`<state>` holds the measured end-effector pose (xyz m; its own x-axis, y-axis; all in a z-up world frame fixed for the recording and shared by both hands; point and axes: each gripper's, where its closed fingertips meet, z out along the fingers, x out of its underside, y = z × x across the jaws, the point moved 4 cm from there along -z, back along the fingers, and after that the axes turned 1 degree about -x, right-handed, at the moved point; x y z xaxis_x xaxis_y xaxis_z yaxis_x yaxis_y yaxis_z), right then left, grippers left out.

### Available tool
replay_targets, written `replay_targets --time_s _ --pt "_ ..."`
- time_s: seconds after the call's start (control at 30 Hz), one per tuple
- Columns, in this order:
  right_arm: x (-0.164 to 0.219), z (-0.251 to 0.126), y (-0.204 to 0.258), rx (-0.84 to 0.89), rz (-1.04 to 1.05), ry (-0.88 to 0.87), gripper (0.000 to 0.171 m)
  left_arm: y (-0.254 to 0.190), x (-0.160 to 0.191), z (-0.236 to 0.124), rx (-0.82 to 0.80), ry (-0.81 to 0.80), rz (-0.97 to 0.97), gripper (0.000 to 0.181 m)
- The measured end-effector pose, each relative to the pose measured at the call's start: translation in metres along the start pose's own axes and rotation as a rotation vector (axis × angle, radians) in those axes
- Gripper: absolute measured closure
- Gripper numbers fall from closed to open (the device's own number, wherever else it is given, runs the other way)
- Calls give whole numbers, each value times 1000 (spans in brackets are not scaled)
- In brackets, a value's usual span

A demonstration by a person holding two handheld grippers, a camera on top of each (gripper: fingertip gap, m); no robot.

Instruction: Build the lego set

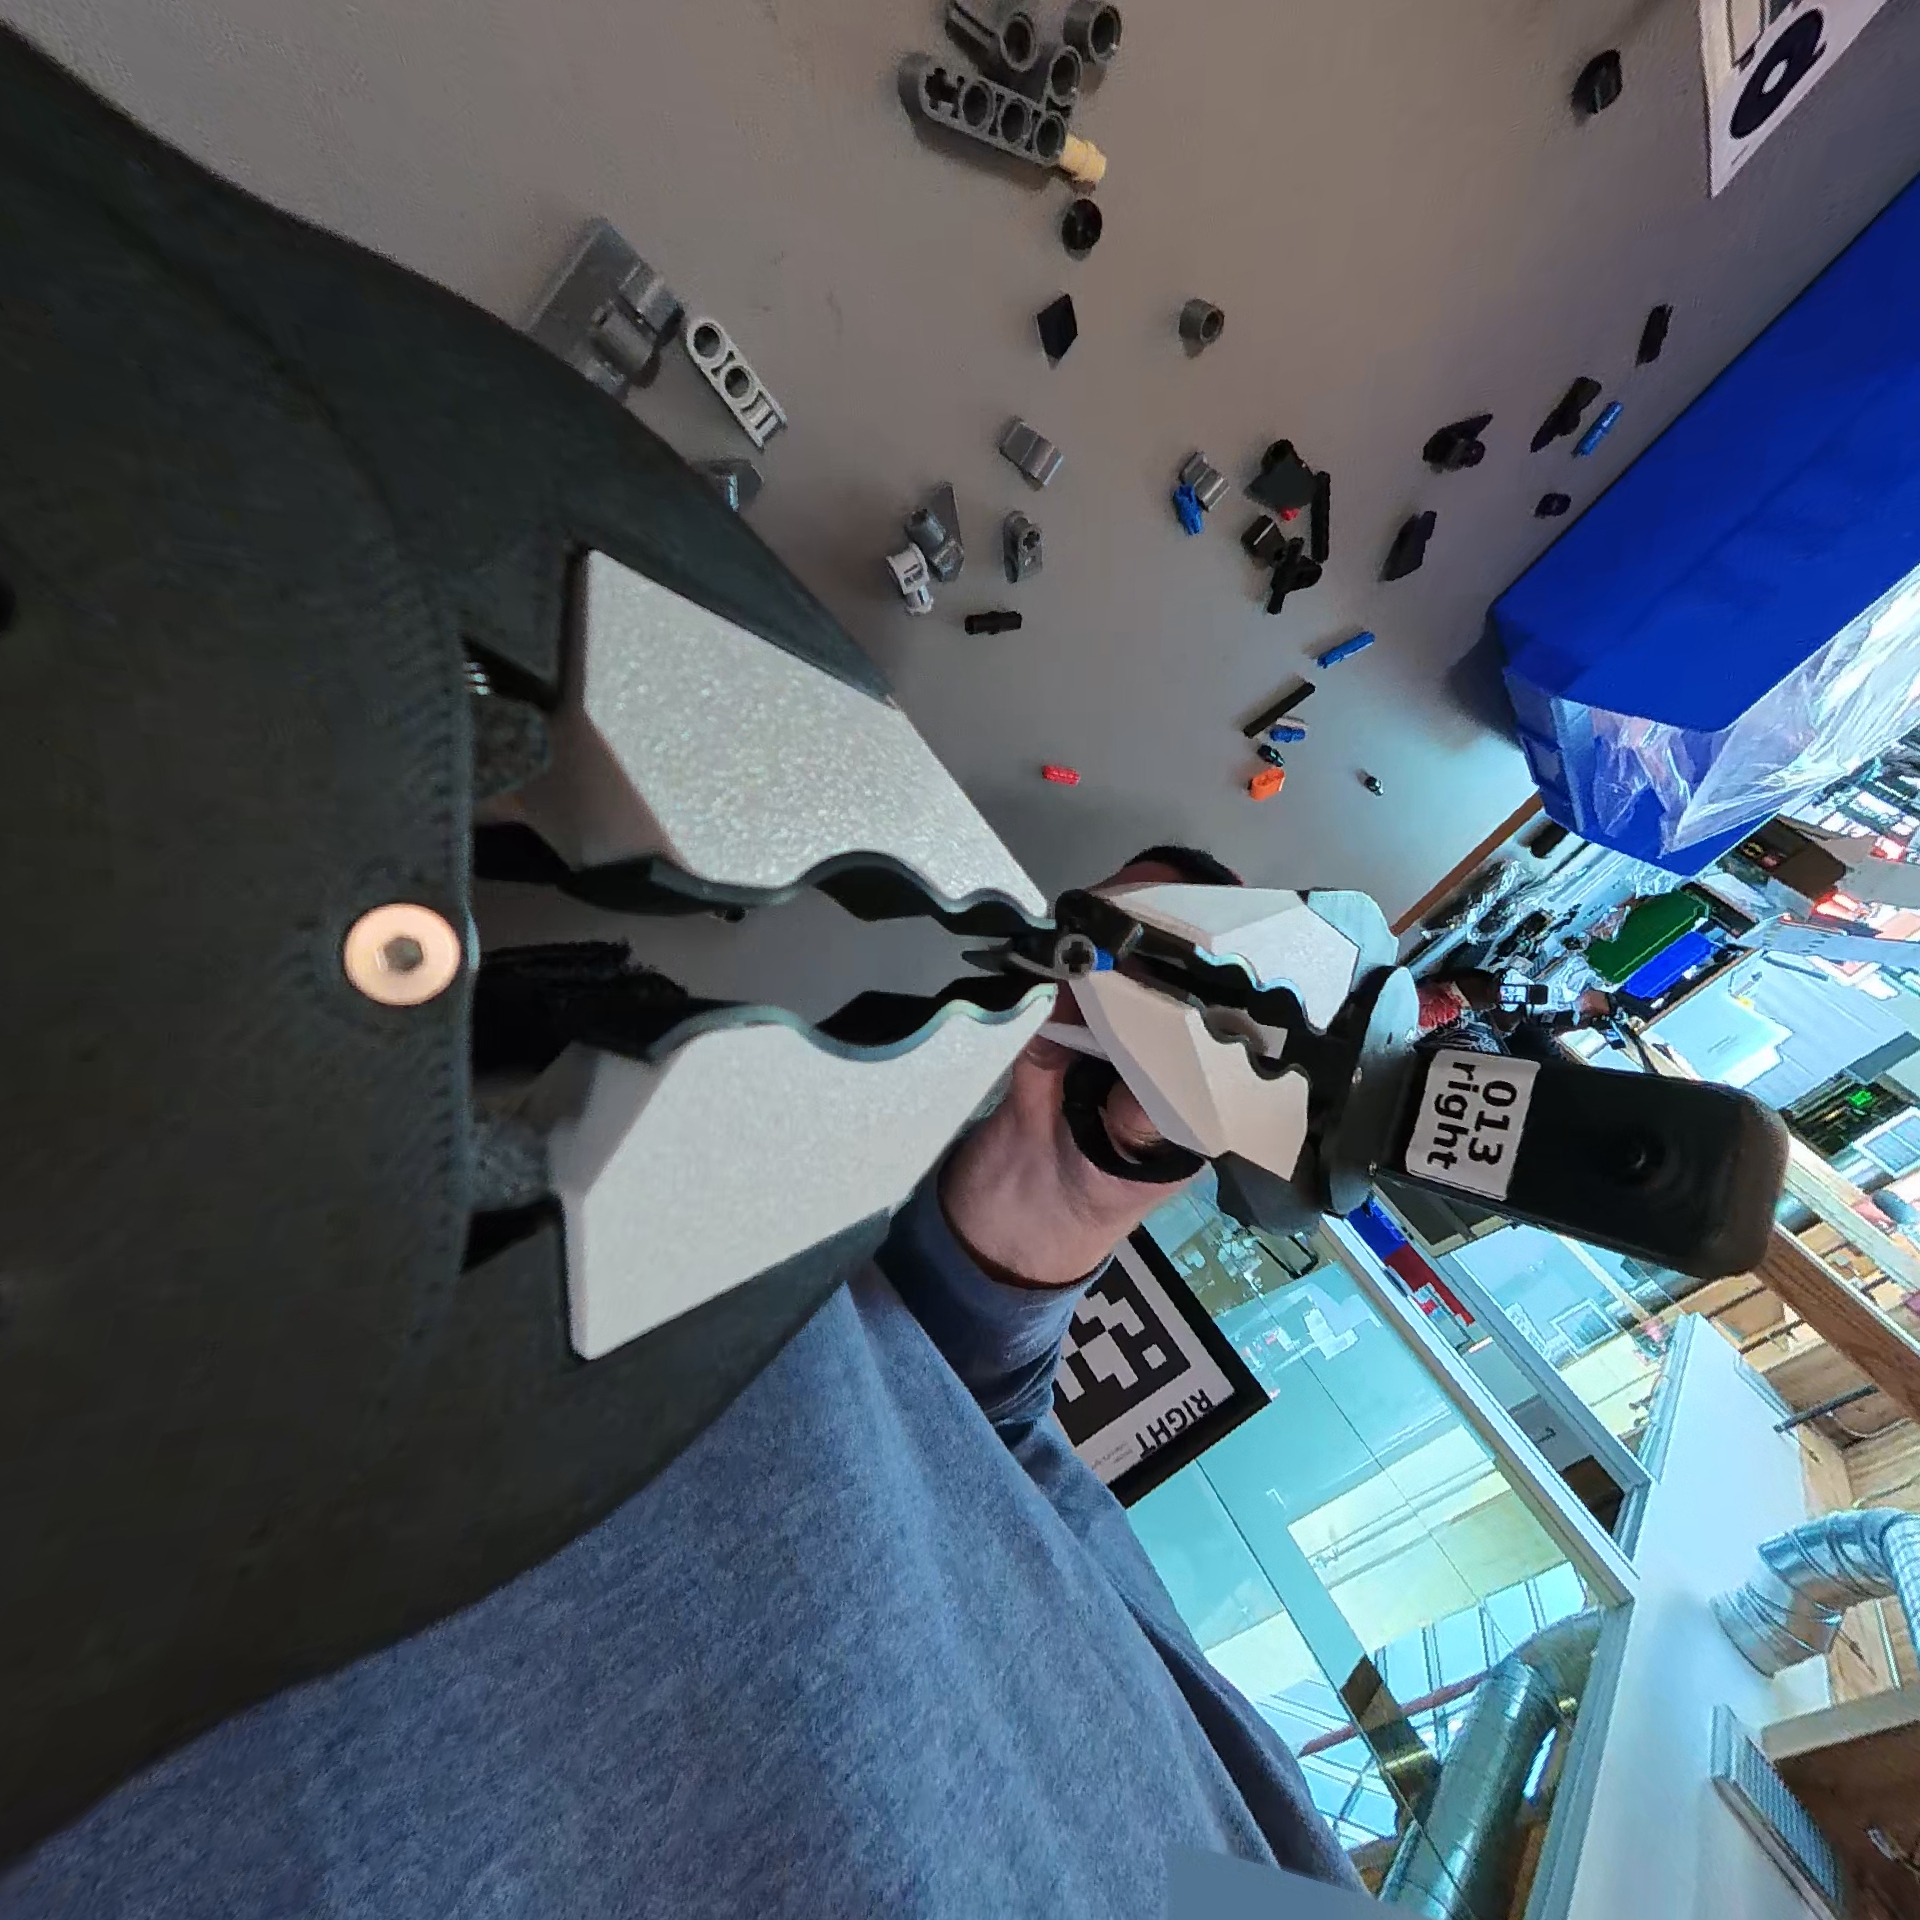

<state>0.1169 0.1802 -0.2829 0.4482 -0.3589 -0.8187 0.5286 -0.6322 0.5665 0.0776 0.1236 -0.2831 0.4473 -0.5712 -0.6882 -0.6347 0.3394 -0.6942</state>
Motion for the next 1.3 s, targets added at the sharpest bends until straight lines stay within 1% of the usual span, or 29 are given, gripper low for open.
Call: replay_targets --time_s 0.03,0.23,0.4,0.53,0.63,0.8,1.1,1.3 --pt "1 -1 0 6 -8 6 171 0 0 0 -4 3 5 175" --pt "10 -3 -1 69 -25 84 171 5 8 2 -44 79 12 175" --pt "34 -6 -8 143 53 199 171 15 28 14 -80 239 -27 175" --pt "52 -10 -13 223 78 299 171 24 42 24 -116 392 -15 175" --pt "60 -12 -17 263 105 341 171 29 47 30 -125 477 -12 175" --pt "77 -13 -26 321 122 400 171 42 58 39 -186 595 13 175" --pt "85 -12 -29 349 99 433 171 46 62 41 -188 624 11 175" --pt "83 -17 -30 348 68 439 161 48 61 41 -179 630 -3 175"
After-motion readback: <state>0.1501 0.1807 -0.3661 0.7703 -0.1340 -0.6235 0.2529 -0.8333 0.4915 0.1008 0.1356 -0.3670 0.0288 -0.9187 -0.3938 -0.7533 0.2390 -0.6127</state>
